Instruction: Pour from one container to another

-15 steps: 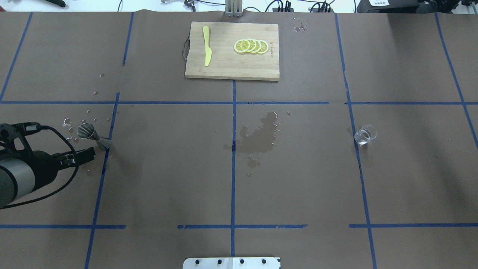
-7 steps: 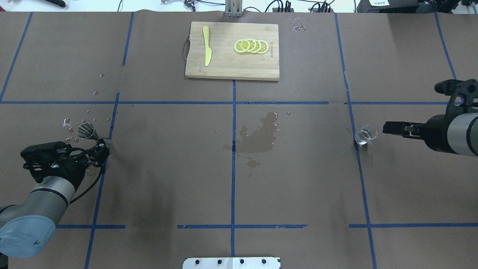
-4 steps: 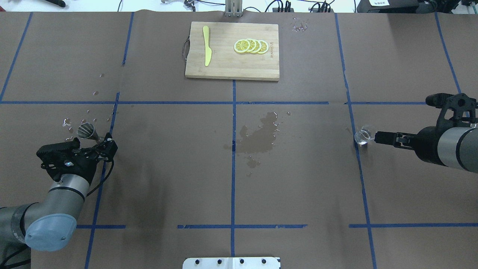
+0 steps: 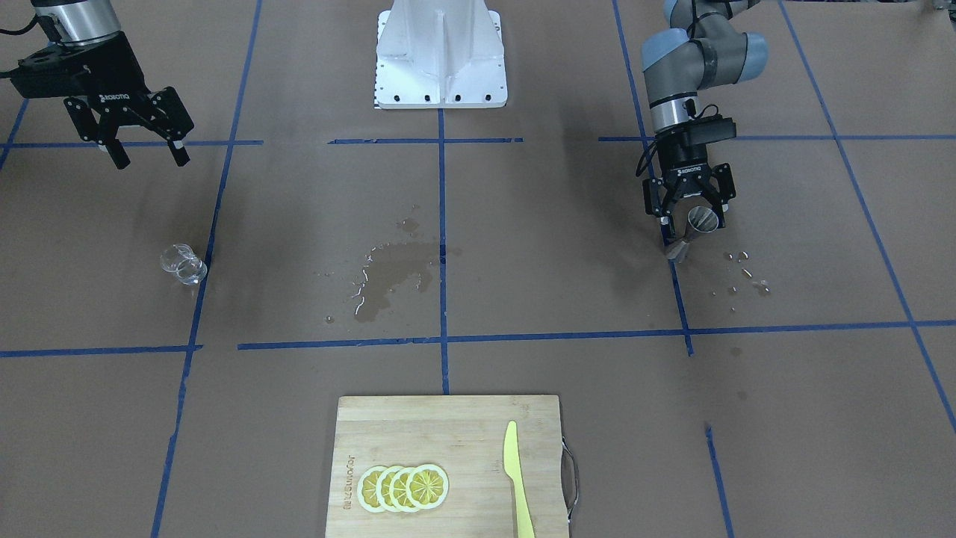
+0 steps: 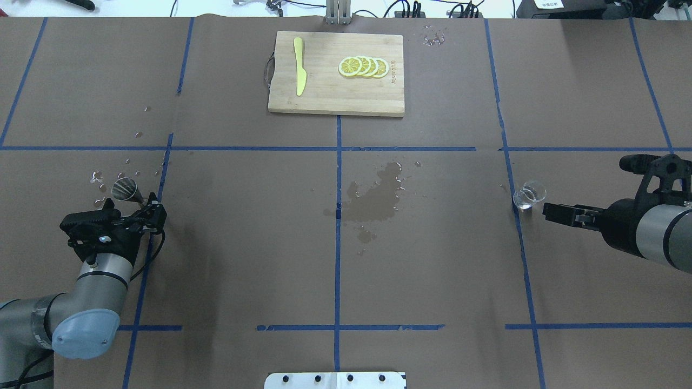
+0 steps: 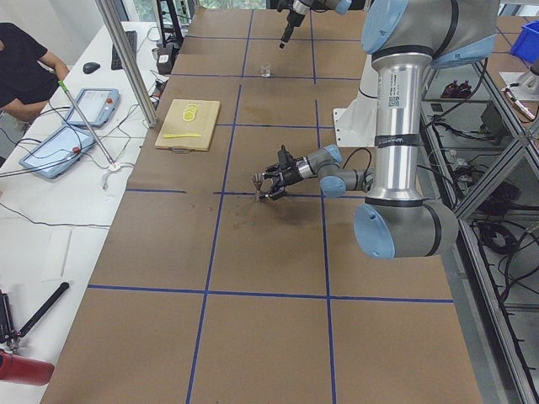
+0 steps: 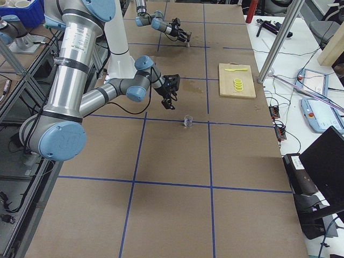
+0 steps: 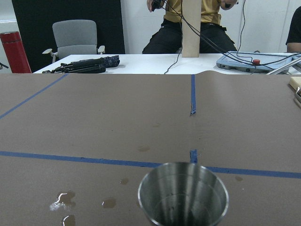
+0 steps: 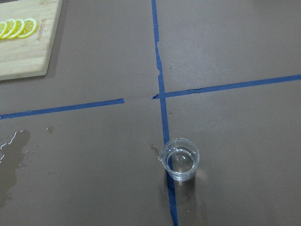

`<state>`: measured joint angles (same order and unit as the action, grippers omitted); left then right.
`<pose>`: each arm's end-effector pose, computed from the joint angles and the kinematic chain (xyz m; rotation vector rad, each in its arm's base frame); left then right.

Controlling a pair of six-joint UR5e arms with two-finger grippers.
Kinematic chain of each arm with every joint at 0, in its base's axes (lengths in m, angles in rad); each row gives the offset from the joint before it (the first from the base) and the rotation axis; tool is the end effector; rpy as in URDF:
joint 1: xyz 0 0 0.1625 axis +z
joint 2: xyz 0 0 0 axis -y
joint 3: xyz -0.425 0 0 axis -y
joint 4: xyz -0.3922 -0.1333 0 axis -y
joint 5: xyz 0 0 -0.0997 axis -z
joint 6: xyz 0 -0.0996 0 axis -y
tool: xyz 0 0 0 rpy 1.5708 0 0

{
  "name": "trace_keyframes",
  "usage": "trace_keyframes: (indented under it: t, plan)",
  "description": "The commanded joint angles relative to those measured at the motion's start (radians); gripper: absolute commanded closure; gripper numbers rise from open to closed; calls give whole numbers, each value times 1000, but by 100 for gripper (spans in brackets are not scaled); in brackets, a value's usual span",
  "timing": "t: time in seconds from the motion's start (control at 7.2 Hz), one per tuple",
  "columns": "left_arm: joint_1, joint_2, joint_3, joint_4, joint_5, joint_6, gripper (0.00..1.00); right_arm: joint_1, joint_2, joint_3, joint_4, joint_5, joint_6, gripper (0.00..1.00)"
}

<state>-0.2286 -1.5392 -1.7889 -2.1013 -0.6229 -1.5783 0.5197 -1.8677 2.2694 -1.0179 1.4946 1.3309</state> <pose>0.4241 -0.3186 0.4928 0.9819 0.5627 -0.5499 -0.2558 -0.3087 0.3916 0.4207 -0.8634 0.2944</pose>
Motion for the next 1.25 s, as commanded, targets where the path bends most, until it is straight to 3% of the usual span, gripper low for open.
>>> trace_keyframes:
  t: [0.0, 0.28, 1.11]
  plan:
    - [0, -10, 17, 0, 2, 0, 21, -47, -2, -1, 2, -60, 17, 0]
    - [0, -13, 20, 0, 2, 0, 32, -47, -8, -1, 4, -60, 17, 0]
    - [-8, -48, 45, -3, 3, 0, 43, -46, -10, -2, 4, -60, 17, 0]
